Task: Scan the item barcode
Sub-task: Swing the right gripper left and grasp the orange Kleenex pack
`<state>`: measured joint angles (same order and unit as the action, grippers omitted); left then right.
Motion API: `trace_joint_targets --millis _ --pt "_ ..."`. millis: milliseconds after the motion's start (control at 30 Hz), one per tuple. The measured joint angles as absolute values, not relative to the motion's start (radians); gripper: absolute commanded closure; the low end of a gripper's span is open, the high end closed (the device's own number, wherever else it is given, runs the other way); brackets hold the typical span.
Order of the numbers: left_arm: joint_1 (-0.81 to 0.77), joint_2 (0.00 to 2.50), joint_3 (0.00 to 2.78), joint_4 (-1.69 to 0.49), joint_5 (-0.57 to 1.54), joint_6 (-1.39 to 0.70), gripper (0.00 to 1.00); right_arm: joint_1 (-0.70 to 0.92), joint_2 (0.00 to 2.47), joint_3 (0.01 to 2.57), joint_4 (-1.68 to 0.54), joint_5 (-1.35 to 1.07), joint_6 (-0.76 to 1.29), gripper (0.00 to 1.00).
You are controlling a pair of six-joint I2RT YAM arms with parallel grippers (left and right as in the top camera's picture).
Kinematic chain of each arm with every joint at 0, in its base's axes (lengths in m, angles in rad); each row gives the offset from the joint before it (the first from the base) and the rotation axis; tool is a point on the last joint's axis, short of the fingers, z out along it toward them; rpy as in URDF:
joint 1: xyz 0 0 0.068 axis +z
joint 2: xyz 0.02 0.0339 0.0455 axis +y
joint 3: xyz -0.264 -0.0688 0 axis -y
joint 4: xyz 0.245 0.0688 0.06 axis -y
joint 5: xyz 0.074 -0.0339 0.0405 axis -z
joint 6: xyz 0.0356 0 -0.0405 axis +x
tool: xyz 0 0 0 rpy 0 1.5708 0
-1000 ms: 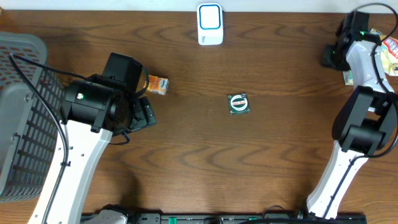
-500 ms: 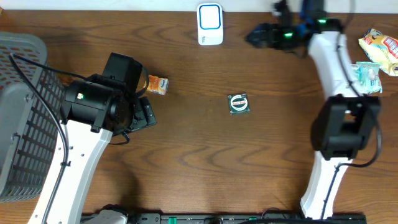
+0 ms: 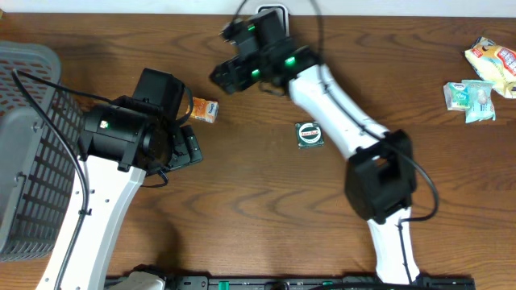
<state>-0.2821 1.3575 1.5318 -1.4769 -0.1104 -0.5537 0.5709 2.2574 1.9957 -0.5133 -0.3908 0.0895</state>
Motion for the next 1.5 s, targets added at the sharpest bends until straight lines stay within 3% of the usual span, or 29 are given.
trace_joint_targets --millis 100,233,400,500,600,767,1033,1133,1200,1267,1333,1500 --pt "-0.282 1.357 1.532 -1.477 -0.11 -0.554 0.02 0.611 2.306 1.996 -0.471 -0.365 0.11 0.32" --pt "-0.282 1.357 1.532 -1.477 -0.11 -0.554 0.03 0.632 2.384 1.995 -0.435 -0.348 0.139 0.34" --pt "-0.282 1.357 1.532 -1.477 -0.11 -0.554 0.02 0.638 2.458 1.995 -0.427 -0.343 0.15 0.59" --pt "-0.282 1.357 1.532 -1.477 -0.11 -0.554 0.03 0.644 2.48 1.995 -0.443 -0.342 0.154 0.69" --pt "-0.282 1.357 1.532 -1.477 -0.11 -0.554 0.02 0.648 2.481 1.995 -0.464 -0.341 0.156 0.89" --pt "-0.282 1.357 1.532 -1.477 -0.11 -0.554 0.02 0.645 2.474 1.998 -0.545 -0.346 0.157 0.97" --pt "-0.282 1.357 1.532 -1.477 -0.11 -0.554 0.02 0.644 2.387 1.999 -0.88 -0.312 0.178 0.94" --pt "-0.282 1.357 1.532 -1.477 -0.11 -0.554 0.03 0.646 2.339 1.999 -0.963 -0.301 0.184 0.75" --pt "-0.282 1.357 1.532 -1.477 -0.11 -0.554 0.02 0.648 2.301 1.999 -0.988 -0.295 0.183 0.49" --pt "-0.282 1.357 1.532 -1.477 -0.11 -0.554 0.02 0.648 2.275 1.999 -0.982 -0.282 0.188 0.31" --pt "-0.282 1.357 1.532 -1.477 -0.11 -0.554 0.02 0.648 2.255 1.999 -0.965 -0.252 0.181 0.25" --pt "-0.282 1.357 1.532 -1.477 -0.11 -0.554 0.02 0.647 2.255 1.999 -0.909 -0.186 0.142 0.24"
